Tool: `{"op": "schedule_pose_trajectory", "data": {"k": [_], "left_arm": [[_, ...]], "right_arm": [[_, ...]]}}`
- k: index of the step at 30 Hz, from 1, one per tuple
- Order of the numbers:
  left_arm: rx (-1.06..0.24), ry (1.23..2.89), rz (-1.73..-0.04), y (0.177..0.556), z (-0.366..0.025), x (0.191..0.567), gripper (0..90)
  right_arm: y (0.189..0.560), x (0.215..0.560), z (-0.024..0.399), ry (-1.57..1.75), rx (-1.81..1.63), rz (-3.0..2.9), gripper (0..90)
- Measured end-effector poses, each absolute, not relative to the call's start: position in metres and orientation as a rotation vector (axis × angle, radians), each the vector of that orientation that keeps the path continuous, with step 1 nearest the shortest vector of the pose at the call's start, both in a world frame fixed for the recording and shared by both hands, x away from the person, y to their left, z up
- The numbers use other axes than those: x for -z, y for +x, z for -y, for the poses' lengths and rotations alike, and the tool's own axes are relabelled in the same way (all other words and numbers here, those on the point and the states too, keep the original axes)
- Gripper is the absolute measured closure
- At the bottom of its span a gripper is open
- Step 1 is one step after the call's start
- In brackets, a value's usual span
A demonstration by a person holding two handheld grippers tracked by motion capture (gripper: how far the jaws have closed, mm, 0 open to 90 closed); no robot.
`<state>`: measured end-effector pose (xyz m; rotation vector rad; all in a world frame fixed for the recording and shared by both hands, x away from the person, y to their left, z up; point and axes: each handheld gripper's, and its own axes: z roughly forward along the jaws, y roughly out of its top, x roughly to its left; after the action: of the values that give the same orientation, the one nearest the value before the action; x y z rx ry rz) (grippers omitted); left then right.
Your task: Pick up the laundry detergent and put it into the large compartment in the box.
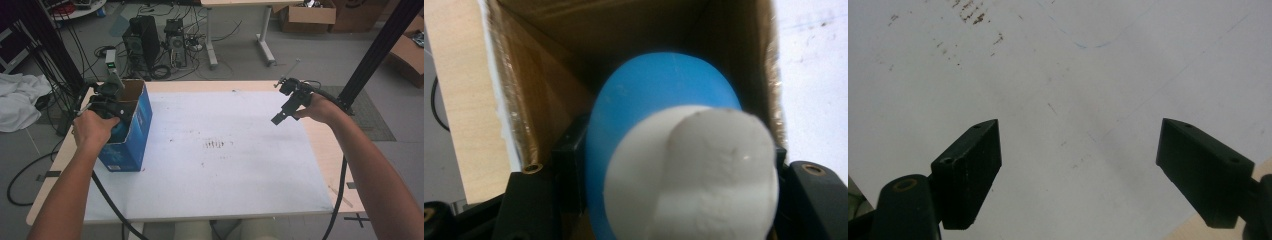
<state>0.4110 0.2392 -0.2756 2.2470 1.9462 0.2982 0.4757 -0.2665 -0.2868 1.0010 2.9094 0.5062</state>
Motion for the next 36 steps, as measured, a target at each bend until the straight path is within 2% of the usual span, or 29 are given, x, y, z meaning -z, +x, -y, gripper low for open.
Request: {"op": "schedule_pose_trajectory", "data": {"k": [18, 28, 36], "left_arm": [[-0.270, 2.229, -1.977, 0.411, -0.243, 0.283, 36.8], [-0.263, 2.195, -1.985, 0.409, -0.247, 0.282, 30.2], [-0.257, 2.163, -1.984, 0.407, -0.249, 0.278, 28.9]], "right_arm": [[0.475, 0.288, 0.262, 0.993, -0.505, -2.912, 18.1], [0.473, 0.287, 0.262, 0.997, -0.504, -2.911, 18.1], [0.473, 0.287, 0.262, 0.994, -0.501, -2.911, 18.1]]}}
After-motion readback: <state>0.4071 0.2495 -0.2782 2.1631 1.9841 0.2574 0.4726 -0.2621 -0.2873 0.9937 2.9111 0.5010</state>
